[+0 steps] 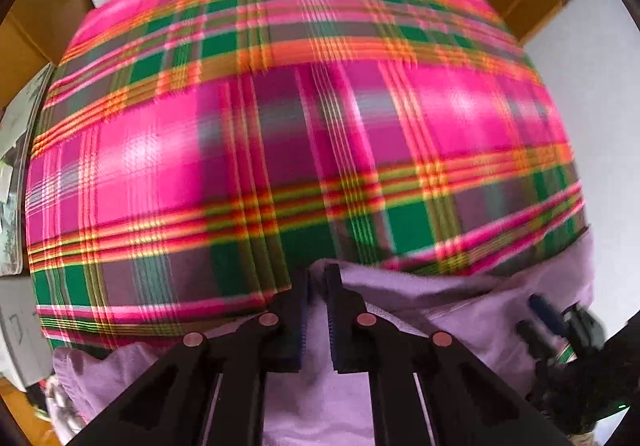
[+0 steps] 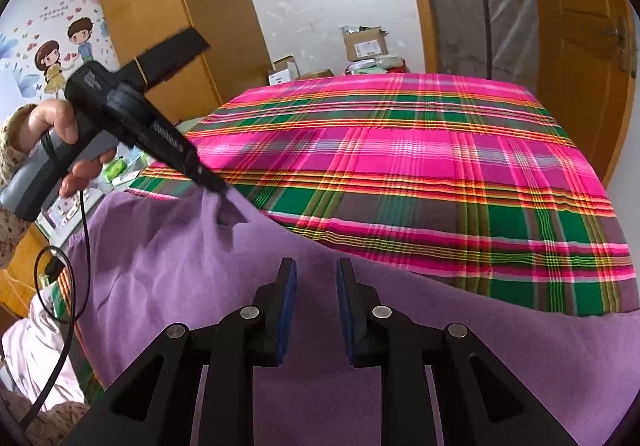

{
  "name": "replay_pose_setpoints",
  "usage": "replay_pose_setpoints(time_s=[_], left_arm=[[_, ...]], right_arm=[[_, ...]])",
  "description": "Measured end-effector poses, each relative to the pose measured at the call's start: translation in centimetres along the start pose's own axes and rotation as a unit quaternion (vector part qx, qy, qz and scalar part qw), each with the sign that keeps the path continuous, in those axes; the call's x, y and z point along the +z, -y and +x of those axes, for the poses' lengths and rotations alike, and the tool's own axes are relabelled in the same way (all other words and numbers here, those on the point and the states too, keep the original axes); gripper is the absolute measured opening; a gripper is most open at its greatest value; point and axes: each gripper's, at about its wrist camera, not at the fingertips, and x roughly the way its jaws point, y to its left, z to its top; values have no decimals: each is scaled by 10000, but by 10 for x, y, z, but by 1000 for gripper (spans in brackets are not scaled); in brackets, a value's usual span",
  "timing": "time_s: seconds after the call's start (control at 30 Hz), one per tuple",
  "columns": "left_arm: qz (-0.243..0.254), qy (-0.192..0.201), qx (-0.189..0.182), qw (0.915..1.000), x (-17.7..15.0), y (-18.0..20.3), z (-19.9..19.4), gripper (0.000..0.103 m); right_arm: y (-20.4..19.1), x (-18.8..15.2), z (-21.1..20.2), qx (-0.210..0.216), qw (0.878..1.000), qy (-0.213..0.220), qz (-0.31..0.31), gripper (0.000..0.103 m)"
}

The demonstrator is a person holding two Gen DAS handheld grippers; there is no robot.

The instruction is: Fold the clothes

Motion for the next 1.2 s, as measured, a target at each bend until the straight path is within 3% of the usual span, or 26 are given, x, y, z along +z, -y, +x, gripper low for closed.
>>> replay_pose_setpoints(time_s=[0.1,0.2,0.33,0.57,0.83,0.87,0.9,0.93,1.07,1.2], left_arm=[[-175,43,-202,9996,5,-11,3,7],[-233,-66,-163,9996,2,-14,22,7],[-218,-23,-221,9995,-4,-14,32,7],[-302,181,-557,9978,-13,-19,14,7],[-281,303,-713,9966,-17,-17,6,7],[-267,327,-733,9964,-18,-20,4,7],[-254,351,-754,9962,-19,-23,2,7],[-241,375,-774,9960,-21,-26,0,7],[-299,385,-882,9949,-14,-32,5,7],[-325,414,-928,9943,-10,-34,6,7]], right_arm=[[0,0,5,13,10000,-67,-23,21],[-1,4,5,-84,9997,-83,-213,21],[-1,9,13,-67,9964,-356,-769,22],[-16,16,35,362,9837,-714,-1612,37],[-28,22,56,494,9778,-920,-1817,37],[-28,22,57,542,9775,-939,-1810,32],[-29,22,59,589,9773,-957,-1798,14],[-29,22,60,637,9771,-976,-1782,7],[-30,25,58,743,9784,-921,-1693,3],[-25,33,40,429,9868,-461,-1495,2]])
